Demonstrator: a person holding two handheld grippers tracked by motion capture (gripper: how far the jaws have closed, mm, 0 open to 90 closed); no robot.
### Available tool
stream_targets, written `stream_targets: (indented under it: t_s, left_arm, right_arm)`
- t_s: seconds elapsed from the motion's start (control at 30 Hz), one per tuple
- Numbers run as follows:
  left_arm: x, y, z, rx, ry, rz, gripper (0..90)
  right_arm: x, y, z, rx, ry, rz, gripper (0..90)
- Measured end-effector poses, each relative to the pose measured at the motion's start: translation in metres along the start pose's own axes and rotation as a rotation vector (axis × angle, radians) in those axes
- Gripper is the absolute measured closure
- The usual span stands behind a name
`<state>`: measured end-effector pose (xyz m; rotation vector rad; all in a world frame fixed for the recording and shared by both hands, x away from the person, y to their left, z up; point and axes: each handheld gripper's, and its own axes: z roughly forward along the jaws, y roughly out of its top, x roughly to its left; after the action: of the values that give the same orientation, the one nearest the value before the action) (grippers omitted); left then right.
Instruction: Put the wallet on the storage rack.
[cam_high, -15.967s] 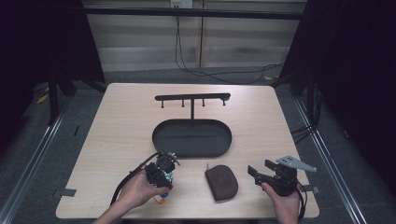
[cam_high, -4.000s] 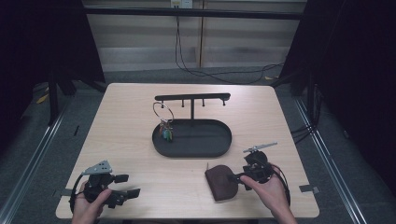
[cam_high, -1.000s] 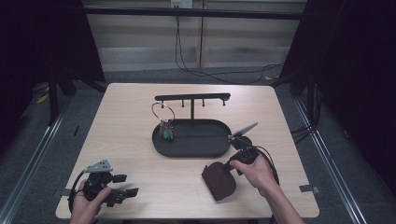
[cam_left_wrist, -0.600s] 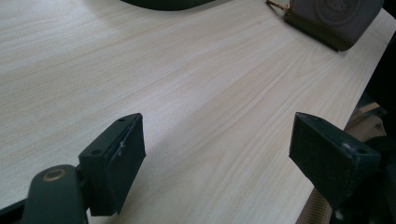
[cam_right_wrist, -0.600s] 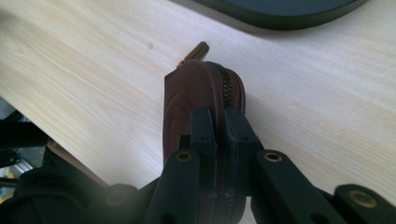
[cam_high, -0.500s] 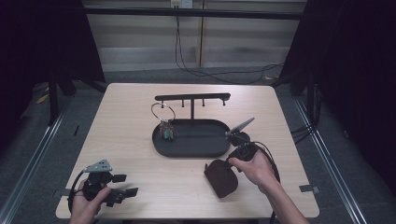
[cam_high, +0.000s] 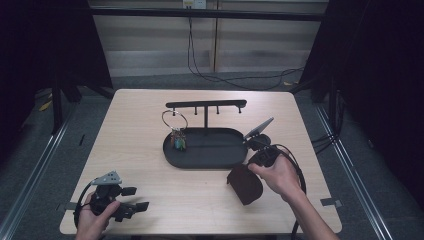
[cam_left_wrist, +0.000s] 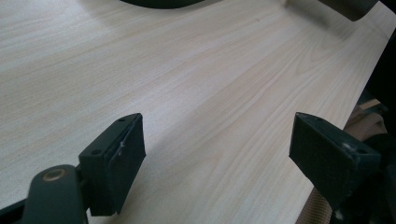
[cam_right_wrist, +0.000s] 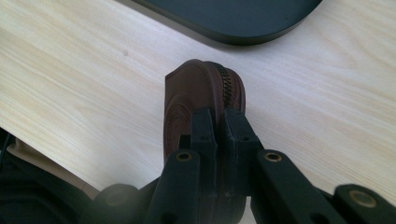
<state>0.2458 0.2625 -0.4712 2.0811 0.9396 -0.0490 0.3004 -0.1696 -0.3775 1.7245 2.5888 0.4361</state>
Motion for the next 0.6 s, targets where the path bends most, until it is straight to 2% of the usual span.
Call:
stream_targets:
  t_s: [0.27, 0.6]
  left_arm:
    - [-0.001, 0.0, 0.001, 0.001, -0.004, 0.003, 18.2]
    - [0.0, 0.001, 0.001, 0.006, -0.006, 0.005, 18.2]
  right_arm:
    - [0.001, 0.006, -0.011, -0.001, -0.031, 0.002, 83.7]
    - [-0.004, 0.013, -0.025, 0.002, -0.062, 0.021, 83.6]
